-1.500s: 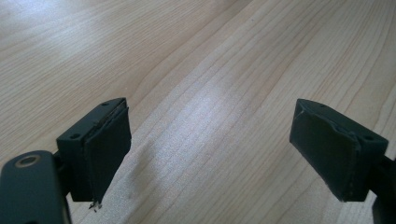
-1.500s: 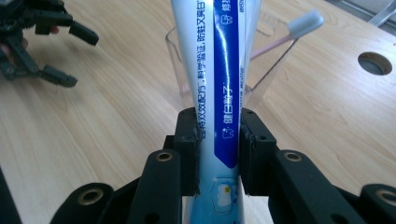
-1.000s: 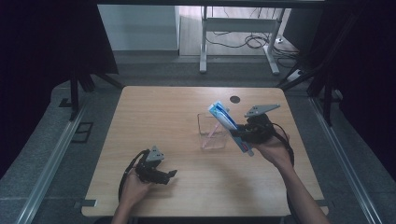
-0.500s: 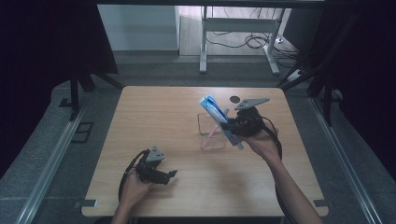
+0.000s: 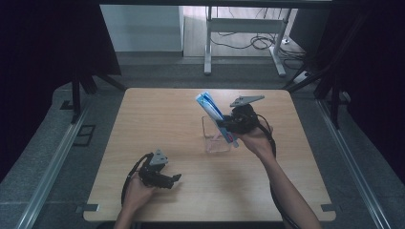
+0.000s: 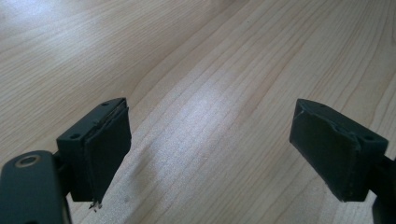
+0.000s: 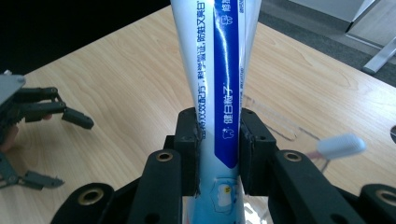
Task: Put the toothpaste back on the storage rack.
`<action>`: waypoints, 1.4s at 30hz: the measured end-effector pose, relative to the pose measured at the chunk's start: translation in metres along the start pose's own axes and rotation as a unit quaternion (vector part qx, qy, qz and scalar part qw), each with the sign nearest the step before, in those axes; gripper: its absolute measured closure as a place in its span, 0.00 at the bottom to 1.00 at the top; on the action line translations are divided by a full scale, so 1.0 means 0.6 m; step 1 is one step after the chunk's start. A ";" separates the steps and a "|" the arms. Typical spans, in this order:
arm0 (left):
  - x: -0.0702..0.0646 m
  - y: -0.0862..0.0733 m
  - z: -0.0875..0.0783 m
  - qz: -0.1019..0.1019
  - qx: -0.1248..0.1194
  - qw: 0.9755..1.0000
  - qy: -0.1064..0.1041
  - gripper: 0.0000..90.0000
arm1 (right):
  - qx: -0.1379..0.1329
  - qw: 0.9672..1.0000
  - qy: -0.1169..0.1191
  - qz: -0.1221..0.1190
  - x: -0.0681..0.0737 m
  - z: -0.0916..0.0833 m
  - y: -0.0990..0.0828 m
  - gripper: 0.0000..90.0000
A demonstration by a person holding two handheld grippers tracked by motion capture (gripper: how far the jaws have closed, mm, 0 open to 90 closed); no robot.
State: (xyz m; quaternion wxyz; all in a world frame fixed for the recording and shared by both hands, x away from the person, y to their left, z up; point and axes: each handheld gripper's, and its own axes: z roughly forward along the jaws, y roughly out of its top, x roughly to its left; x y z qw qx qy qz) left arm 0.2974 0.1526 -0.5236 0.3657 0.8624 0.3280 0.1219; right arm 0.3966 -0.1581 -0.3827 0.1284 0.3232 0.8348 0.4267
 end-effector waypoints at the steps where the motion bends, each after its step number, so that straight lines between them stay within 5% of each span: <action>1: 0.000 0.000 0.000 0.000 0.000 1.000 0.000 0.14 | -0.002 1.000 0.000 0.000 0.000 0.003 0.002 0.81; 23: -0.003 0.001 0.001 0.003 0.000 1.000 -0.001 0.14 | -0.028 0.999 -0.008 0.020 -0.020 0.058 0.019 0.81; 42: -0.005 0.001 0.004 0.005 0.000 1.000 -0.005 0.14 | -0.021 0.999 -0.028 -0.025 -0.031 0.089 0.000 0.81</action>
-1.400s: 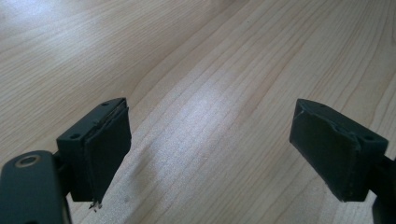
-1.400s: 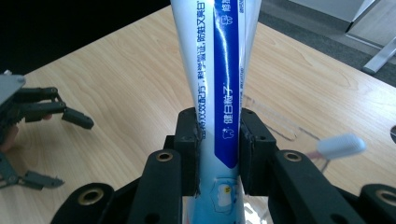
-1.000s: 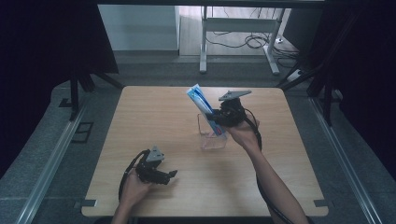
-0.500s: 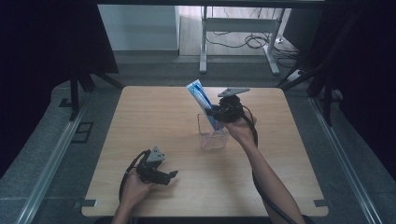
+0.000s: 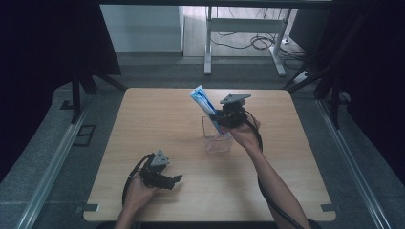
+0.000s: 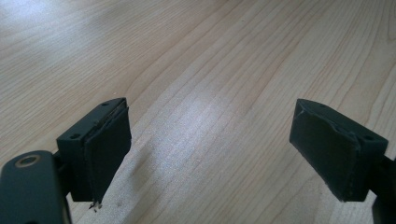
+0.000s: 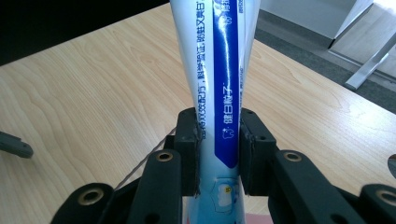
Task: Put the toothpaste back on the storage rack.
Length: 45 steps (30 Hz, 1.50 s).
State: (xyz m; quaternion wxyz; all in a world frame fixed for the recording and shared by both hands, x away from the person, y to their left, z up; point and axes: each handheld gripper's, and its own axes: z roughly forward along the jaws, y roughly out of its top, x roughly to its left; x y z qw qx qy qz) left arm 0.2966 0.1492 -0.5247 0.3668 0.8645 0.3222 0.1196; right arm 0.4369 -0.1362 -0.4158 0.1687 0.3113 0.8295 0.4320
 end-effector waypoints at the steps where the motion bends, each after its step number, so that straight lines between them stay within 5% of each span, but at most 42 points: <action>1: 0.000 0.000 0.000 -0.001 0.000 1.000 0.000 0.14 | 0.000 1.000 -0.001 -0.002 0.000 0.001 -0.001 0.81; 45: -0.002 0.001 0.003 0.002 0.004 1.000 -0.001 0.14 | 0.049 0.998 0.033 -0.013 -0.008 0.016 -0.054 0.78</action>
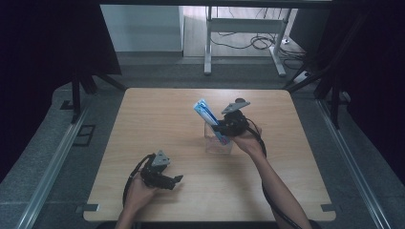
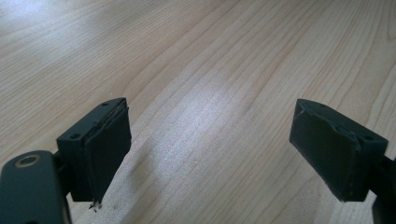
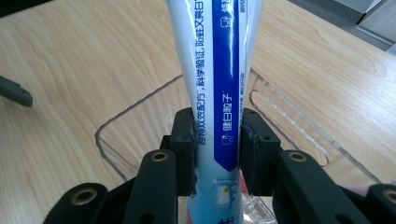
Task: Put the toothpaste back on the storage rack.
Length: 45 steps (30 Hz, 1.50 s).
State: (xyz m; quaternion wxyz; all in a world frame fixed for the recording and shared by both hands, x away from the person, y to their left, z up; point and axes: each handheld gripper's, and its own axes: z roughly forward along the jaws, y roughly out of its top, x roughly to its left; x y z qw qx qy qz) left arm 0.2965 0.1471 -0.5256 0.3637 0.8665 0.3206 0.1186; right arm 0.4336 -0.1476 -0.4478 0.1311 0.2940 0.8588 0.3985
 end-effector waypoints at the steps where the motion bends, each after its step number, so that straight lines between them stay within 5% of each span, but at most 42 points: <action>1: 0.000 0.000 0.000 0.000 0.000 1.000 0.000 0.14 | 0.003 1.000 0.000 -0.001 0.001 0.000 0.000 0.77; 17: -0.003 0.001 0.002 0.000 0.000 1.000 -0.002 0.14 | 0.018 1.000 0.007 -0.013 0.010 -0.005 -0.010 0.71; 31: -0.004 0.001 0.003 0.002 0.001 1.000 -0.004 0.14 | -0.008 1.000 0.015 -0.011 0.012 -0.017 -0.005 0.47; 45: -0.005 0.000 0.003 0.002 0.003 1.000 -0.005 0.14 | -0.004 0.999 0.003 -0.040 0.030 -0.036 -0.008 0.20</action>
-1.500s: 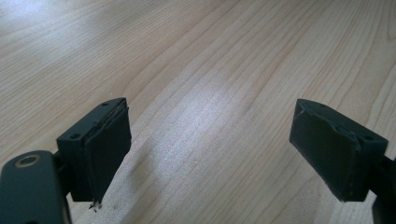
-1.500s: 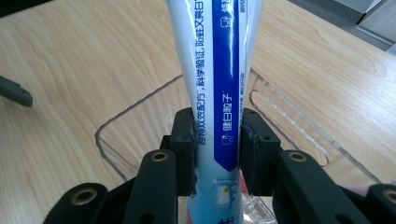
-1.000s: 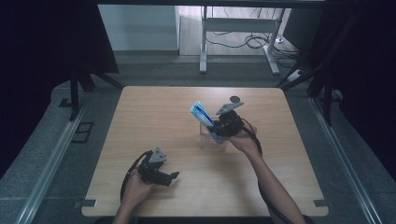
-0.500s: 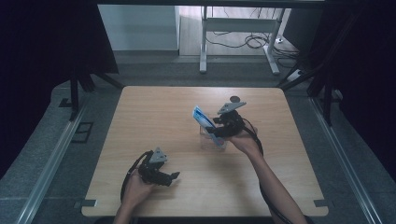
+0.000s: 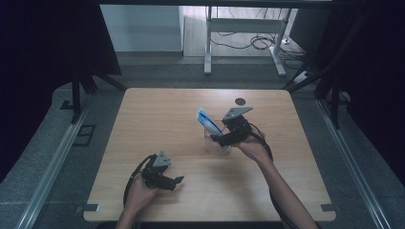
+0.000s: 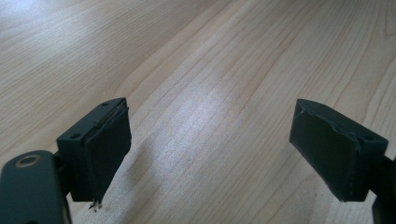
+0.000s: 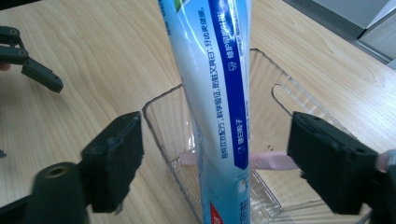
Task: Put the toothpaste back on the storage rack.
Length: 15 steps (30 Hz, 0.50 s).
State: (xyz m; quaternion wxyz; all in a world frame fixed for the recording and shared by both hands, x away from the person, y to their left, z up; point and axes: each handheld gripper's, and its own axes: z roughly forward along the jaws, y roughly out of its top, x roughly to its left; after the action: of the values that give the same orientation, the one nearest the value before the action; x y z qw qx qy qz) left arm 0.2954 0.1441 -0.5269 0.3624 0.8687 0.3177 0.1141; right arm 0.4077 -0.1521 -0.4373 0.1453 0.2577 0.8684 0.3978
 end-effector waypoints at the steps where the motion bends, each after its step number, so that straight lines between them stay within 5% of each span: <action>1: 0.000 0.000 0.000 0.000 0.000 1.000 0.000 0.14 | 0.002 1.000 0.000 0.000 0.002 -0.001 0.000 0.17; 15: 0.001 0.000 -0.001 -0.004 -0.003 1.000 0.000 0.14 | 0.005 1.000 -0.004 0.002 0.013 -0.032 -0.006 0.07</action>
State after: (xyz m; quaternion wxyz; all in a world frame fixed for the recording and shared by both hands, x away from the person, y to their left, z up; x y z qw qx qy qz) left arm 0.2956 0.1451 -0.5266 0.3660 0.8662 0.3206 0.1135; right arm 0.3911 -0.1618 -0.4281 0.1464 0.2616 0.8694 0.3927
